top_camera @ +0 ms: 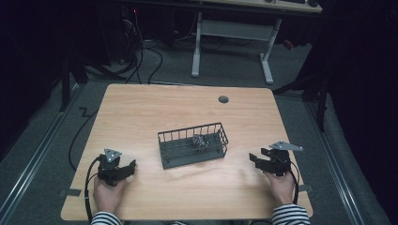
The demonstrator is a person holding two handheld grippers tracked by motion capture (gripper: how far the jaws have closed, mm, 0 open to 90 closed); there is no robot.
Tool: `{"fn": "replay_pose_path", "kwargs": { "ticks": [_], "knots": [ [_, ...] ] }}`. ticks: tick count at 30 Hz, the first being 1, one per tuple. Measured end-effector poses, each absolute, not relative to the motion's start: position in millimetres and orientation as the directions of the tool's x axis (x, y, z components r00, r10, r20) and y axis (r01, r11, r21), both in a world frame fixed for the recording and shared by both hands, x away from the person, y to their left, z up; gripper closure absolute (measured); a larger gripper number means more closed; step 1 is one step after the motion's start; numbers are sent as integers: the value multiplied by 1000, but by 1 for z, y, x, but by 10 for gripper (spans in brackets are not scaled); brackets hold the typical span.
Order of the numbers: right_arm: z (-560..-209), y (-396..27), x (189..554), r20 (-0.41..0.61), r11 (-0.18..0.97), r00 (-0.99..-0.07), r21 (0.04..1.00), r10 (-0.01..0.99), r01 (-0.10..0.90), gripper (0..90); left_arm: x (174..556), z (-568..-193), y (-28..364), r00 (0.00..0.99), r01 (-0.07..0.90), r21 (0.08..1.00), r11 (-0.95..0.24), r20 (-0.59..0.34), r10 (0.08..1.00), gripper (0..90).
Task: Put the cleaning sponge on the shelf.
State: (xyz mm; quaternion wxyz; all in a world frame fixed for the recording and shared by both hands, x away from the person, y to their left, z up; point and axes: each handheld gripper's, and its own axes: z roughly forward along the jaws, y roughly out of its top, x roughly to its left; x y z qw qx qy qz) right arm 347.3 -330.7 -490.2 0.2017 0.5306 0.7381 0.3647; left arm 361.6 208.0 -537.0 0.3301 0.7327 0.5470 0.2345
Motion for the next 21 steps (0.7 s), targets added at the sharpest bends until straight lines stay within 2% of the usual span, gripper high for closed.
{"fn": "replay_pose_path", "kwargs": {
  "ticks": [6,11,13,21],
  "knots": [
    [-510,-334,347,57,171,-311,735,949,657,370,362,-537,208,291,647,740,-184,-17,956,269],
    [-523,-330,350,11,213,-310,707,951,675,343,362,-537,208,292,647,740,-184,-16,956,269],
    [-531,-329,350,-18,234,-322,724,947,649,322,362,-537,208,290,646,740,-185,-15,957,269],
    [-531,-329,349,-18,228,-313,723,950,652,320,361,-537,208,290,646,740,-185,-13,957,268]
  ]
}}
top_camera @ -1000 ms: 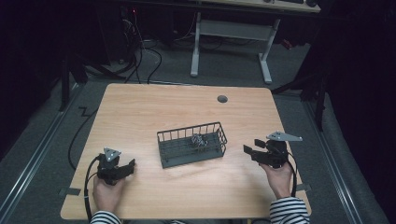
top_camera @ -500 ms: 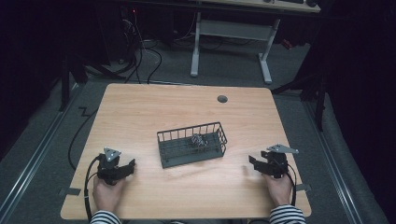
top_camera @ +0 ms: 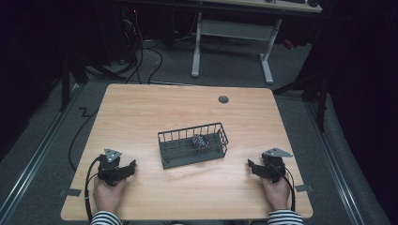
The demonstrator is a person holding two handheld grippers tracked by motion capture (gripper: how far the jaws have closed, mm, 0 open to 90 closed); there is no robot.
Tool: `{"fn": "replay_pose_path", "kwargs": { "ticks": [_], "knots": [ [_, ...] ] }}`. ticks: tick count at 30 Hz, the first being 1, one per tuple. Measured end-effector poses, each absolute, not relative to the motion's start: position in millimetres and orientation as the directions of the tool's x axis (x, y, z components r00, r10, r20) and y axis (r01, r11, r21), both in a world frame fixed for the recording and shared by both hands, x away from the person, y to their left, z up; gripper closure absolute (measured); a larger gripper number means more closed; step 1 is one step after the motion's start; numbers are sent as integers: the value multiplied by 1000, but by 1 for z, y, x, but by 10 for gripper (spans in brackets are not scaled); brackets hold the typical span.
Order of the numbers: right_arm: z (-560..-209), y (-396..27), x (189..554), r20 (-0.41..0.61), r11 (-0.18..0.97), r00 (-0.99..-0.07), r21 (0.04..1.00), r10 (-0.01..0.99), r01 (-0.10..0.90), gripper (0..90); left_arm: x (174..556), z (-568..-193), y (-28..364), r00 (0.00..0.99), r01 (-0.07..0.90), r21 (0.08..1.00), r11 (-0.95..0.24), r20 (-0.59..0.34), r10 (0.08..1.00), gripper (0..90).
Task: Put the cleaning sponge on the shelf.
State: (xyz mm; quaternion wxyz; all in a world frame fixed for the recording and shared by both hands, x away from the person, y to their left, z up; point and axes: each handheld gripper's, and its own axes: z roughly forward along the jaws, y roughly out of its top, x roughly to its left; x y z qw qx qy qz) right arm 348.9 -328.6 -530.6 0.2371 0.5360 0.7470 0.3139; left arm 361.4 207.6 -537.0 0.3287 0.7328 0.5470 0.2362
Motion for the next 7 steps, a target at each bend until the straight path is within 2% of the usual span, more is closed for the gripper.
{"fn": "replay_pose_path", "kwargs": {
  "ticks": [7],
  "knots": [
    [-531,-329,349,-18,229,-313,723,949,652,320,361,-537,208,286,643,744,-180,-15,958,316]
  ]
}}
